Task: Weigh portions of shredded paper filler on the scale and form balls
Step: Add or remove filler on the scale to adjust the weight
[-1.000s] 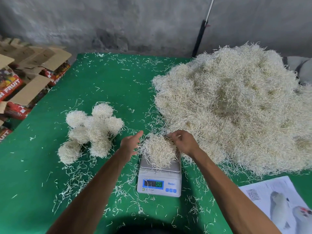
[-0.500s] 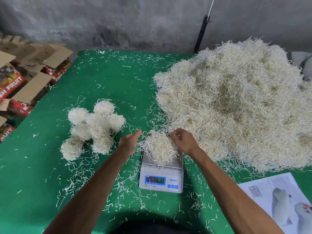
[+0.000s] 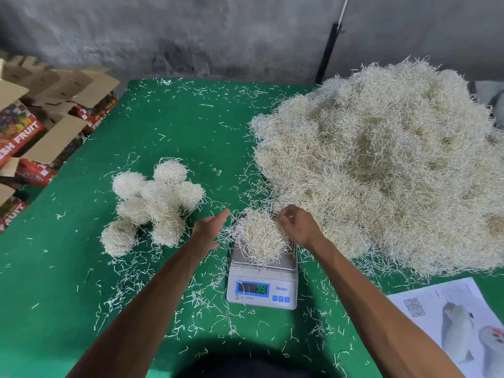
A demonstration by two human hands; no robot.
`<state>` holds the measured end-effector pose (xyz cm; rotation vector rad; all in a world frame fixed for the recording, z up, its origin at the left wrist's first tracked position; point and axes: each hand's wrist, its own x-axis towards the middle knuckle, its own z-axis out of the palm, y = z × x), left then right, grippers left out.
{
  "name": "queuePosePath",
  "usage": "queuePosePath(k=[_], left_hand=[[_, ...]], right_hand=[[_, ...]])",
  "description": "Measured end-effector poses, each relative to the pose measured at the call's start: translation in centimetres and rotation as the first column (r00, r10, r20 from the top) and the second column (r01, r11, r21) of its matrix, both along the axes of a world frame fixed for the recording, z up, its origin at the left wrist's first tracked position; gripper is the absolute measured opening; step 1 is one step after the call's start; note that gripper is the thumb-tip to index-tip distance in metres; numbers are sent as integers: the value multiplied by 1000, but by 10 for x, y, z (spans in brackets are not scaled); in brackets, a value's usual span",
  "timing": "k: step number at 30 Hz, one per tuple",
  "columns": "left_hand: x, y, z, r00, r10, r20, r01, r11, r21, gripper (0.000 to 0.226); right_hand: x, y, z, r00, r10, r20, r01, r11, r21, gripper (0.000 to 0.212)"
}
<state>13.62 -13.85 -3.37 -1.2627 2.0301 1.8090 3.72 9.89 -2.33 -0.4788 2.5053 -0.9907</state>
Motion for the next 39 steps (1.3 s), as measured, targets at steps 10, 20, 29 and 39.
queuePosePath(k=[10,20,29,39], left_hand=[[-1,0,1,1000,12,0,-12,1000,-7,60],[-3,5,5,1000,12,-2,-12,999,-52,60],[-5,41,15,976,-220,-1,220,975,-30,85],[-16,-10,42,960,162,-228,-5,826,564,69]], right_hand=[[-3,0,3,1000,-15,2,15,999,-37,57],[10,-13,-2,995,94,-14,-93,995,34,103],[35,-44,-21,952,275,134,-271,961,-52,90],[53,-93,35,886,291,-361,-386,894,-227,49]])
